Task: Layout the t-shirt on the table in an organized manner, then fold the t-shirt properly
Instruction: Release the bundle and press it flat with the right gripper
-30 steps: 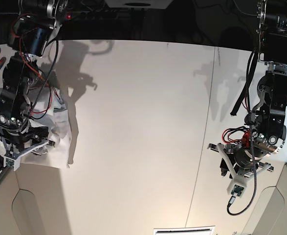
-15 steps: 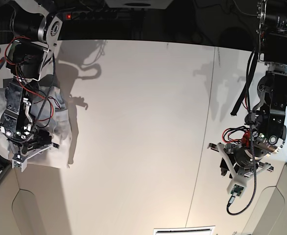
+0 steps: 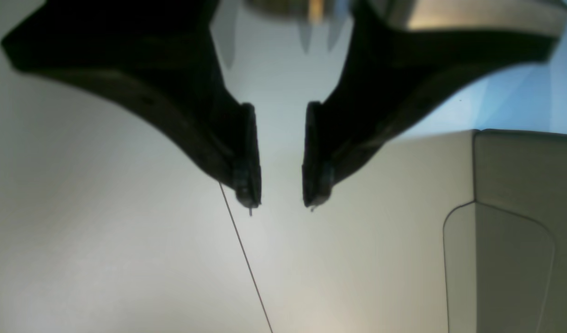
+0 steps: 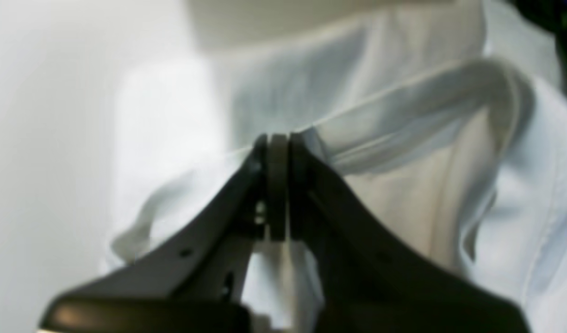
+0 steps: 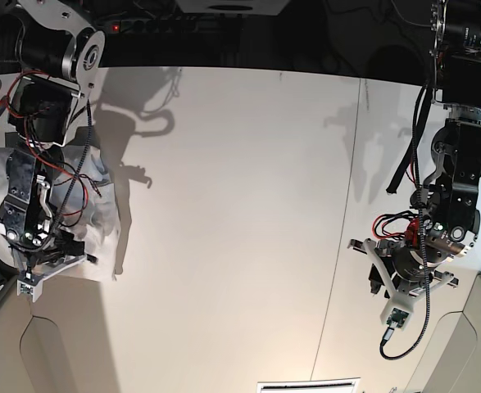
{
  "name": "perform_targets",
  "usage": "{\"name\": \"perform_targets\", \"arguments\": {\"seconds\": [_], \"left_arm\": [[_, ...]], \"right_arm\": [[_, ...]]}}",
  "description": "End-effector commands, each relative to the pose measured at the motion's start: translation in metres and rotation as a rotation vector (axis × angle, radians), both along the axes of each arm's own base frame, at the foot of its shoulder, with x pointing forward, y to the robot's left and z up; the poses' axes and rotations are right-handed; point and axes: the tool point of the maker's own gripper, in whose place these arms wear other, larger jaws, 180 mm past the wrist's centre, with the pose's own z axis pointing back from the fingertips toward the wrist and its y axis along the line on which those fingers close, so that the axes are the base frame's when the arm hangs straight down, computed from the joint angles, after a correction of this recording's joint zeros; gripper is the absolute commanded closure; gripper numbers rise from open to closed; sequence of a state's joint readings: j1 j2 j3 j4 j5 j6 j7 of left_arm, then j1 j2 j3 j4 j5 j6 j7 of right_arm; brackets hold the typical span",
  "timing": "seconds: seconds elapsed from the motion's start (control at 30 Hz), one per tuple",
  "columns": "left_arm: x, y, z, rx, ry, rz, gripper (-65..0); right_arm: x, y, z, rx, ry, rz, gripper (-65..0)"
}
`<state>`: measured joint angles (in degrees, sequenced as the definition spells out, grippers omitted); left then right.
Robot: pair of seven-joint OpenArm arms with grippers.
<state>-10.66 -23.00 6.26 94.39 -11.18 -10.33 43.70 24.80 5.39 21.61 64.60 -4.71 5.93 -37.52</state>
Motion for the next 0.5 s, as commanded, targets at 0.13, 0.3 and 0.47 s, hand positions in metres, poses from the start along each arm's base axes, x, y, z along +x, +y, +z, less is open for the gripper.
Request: {"name": "perform_targets", "arguments": {"seconds": [0.13,0.3,0.47], "left_arm": [[0.009,0.004,0.02,0.007,-0.059,0.001,-19.3],[0.009,0.004,0.02,0.007,-0.059,0.001,-19.3],[0.009,0.004,0.02,0.007,-0.059,0.001,-19.3]], "right_arm": [[0.036,-0.007,0.048,-0.021,-0.135,-0.012,0.0],[0.054,-0.009,0.072,-0.031,-0.21,-0.013,0.0],[0.056,-0.009,0.075,-0.036,-0.22,-0.013,0.0]]}}
